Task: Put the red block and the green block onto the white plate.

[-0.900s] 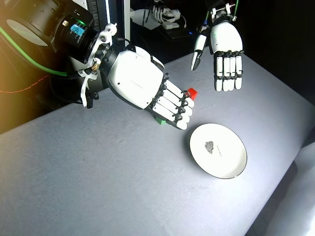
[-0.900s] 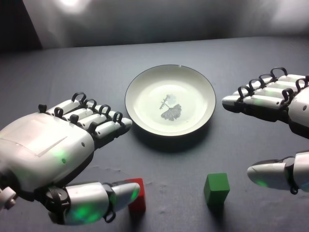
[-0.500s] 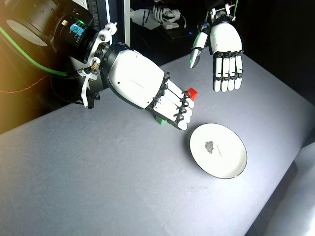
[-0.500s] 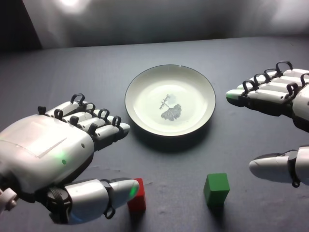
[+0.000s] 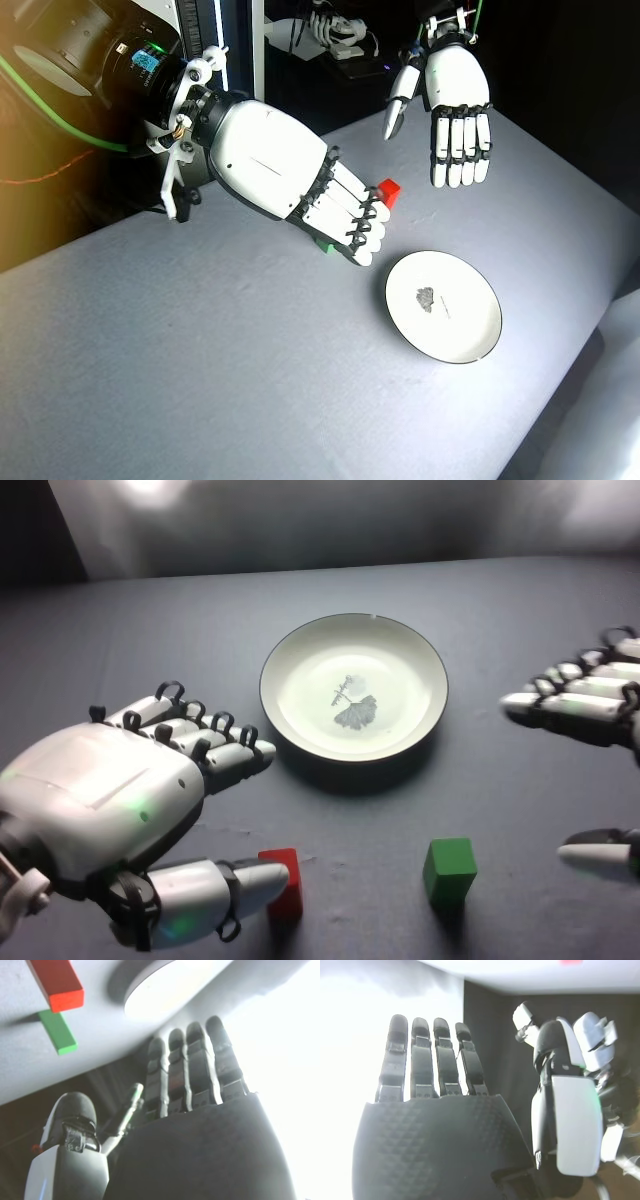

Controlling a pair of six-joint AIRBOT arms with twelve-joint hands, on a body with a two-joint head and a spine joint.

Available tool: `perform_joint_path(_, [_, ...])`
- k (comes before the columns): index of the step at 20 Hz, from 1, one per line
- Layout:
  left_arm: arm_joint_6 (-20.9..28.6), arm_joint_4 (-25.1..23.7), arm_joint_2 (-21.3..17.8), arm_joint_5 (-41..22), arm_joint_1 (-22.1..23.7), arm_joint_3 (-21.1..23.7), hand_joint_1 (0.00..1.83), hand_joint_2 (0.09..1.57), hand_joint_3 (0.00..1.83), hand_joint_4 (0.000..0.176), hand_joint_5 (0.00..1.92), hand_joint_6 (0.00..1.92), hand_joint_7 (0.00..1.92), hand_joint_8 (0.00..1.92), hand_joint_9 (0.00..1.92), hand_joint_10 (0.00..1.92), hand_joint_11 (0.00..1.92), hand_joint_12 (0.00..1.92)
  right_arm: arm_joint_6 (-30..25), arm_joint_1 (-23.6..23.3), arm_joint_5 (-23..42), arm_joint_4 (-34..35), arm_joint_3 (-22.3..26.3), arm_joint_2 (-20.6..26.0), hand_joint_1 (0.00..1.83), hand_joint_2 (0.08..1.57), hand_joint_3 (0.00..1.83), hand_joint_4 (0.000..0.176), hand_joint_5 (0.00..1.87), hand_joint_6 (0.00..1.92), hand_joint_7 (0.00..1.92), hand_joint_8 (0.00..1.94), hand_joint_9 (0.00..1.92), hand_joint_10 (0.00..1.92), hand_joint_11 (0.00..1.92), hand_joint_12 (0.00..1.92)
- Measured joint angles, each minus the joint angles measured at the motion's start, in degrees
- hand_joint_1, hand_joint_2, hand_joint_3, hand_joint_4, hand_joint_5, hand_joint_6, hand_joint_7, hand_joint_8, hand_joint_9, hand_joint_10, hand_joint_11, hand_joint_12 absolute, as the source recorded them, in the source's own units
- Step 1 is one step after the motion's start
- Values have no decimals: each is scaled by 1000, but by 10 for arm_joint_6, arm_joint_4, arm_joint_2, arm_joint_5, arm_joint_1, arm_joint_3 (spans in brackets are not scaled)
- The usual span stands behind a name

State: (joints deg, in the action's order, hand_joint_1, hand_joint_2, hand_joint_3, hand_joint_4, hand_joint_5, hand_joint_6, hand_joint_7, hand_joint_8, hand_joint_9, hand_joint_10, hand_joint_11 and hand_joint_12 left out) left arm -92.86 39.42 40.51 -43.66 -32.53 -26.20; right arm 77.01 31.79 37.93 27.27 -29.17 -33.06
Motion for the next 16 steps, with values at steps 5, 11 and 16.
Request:
perform_joint_path(5, [27, -17, 34, -52, -45, -5, 283, 1243, 0, 0, 419, 10, 425, 4, 385, 9, 0, 797, 118, -24, 59, 144, -1, -47, 714, 1085, 0, 0, 362, 2, 402, 2, 366, 13, 0, 801])
perform_joint_path(11, [30, -30, 80, -70, -66, -19, 370, 1176, 0, 0, 470, 3, 240, 0, 179, 1, 0, 496, 282, -65, 110, 330, 18, -104, 613, 954, 0, 56, 500, 16, 210, 1, 127, 1, 0, 216])
perform_joint_path(16, [28, -34, 109, -76, -69, -40, 395, 1158, 0, 0, 506, 5, 207, 1, 108, 0, 0, 450, 292, -88, 114, 358, 41, -130, 642, 896, 0, 92, 470, 10, 169, 10, 56, 9, 11, 15])
